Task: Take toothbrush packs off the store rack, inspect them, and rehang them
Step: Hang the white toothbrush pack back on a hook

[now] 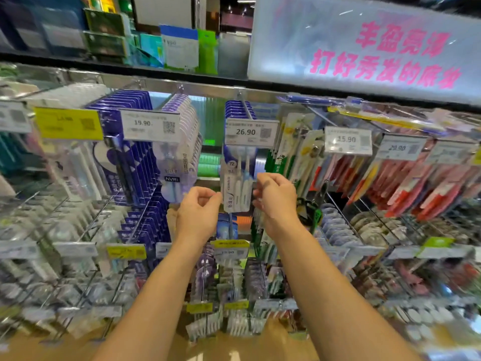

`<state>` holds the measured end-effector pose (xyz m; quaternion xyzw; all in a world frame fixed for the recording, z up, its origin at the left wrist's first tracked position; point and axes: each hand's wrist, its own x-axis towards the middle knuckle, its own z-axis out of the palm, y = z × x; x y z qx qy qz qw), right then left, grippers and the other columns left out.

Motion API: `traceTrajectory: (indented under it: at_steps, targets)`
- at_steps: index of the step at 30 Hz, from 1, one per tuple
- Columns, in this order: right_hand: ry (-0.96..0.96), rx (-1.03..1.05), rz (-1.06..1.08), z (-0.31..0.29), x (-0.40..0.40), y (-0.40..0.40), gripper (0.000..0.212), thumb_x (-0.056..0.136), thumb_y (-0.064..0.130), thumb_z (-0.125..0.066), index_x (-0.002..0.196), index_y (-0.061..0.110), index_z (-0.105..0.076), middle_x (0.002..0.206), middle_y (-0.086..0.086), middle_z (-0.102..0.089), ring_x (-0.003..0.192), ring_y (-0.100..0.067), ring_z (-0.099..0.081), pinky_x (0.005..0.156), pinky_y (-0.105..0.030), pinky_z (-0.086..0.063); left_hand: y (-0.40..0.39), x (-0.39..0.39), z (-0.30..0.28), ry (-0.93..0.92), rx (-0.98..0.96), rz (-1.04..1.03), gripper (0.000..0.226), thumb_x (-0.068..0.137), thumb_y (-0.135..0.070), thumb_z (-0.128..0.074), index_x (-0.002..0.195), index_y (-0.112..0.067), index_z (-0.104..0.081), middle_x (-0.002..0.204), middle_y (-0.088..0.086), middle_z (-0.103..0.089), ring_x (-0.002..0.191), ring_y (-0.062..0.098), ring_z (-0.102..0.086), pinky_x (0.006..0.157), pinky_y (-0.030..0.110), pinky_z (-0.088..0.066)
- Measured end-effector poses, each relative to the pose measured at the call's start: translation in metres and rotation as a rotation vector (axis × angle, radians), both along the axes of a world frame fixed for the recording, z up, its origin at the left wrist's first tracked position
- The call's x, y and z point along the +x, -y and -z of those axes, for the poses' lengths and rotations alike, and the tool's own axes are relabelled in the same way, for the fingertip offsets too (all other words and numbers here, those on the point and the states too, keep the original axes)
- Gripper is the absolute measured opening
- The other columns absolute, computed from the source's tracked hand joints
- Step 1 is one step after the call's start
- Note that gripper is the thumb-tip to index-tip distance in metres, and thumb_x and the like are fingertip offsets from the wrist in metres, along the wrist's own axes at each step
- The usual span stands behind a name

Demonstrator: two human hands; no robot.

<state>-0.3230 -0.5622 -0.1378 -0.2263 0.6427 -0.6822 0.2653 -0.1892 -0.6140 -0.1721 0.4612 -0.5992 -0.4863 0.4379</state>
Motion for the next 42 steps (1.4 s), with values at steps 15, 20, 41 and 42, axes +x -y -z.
traceTrajectory:
  at_steps: [15, 20, 41, 42]
  targets:
    - [0.150, 0.031, 0.035, -0.016, 0.010, -0.121, 0.001, 0.097, 0.012, -0.060, 0.096, 0.011, -0.061, 0.072, -0.002, -0.058, 0.060, -0.016, -0.054, 0.057, -0.031, -0.050, -0.064, -0.013, -0.019, 0.061, -0.047, 0.437, 0.008, 0.093, -0.037, -0.065, 0.090, -0.031, -0.066, 0.088, -0.001, -0.068, 0.091, 0.028, -0.070, 0.086, 0.051, -0.057]
    - [-0.007, 0.070, 0.066, -0.033, -0.006, -0.175, 0.009, 0.100, 0.018, -0.061, 0.103, 0.010, -0.063, 0.083, -0.005, -0.063, 0.070, -0.020, -0.059, 0.067, -0.040, -0.058, -0.100, -0.028, -0.033, 0.095, -0.152, 0.529, 0.007, 0.095, -0.034, -0.066, 0.091, -0.028, -0.066, 0.085, -0.001, -0.065, 0.081, 0.019, -0.063, 0.074, 0.037, -0.052]
    - [-0.828, 0.305, -0.034, -0.152, -0.109, -0.374, 0.014, 0.095, 0.031, -0.063, 0.104, 0.022, -0.065, 0.098, 0.004, -0.067, 0.092, -0.018, -0.064, 0.084, -0.040, -0.055, -0.266, -0.106, -0.168, 0.319, -0.529, 0.448, 0.030, 0.093, -0.037, -0.067, 0.122, -0.029, -0.062, 0.112, -0.007, -0.063, 0.103, 0.017, -0.062, 0.089, 0.035, -0.052]
    - [-0.839, 0.300, -0.045, -0.157, -0.112, -0.372, 0.016, 0.096, 0.031, -0.062, 0.107, 0.021, -0.064, 0.101, 0.004, -0.066, 0.095, -0.017, -0.064, 0.085, -0.039, -0.055, -0.266, -0.105, -0.175, 0.351, -0.562, 0.439, 0.033, 0.094, -0.037, -0.066, 0.125, -0.029, -0.060, 0.114, -0.006, -0.062, 0.104, 0.017, -0.061, 0.088, 0.034, -0.050]
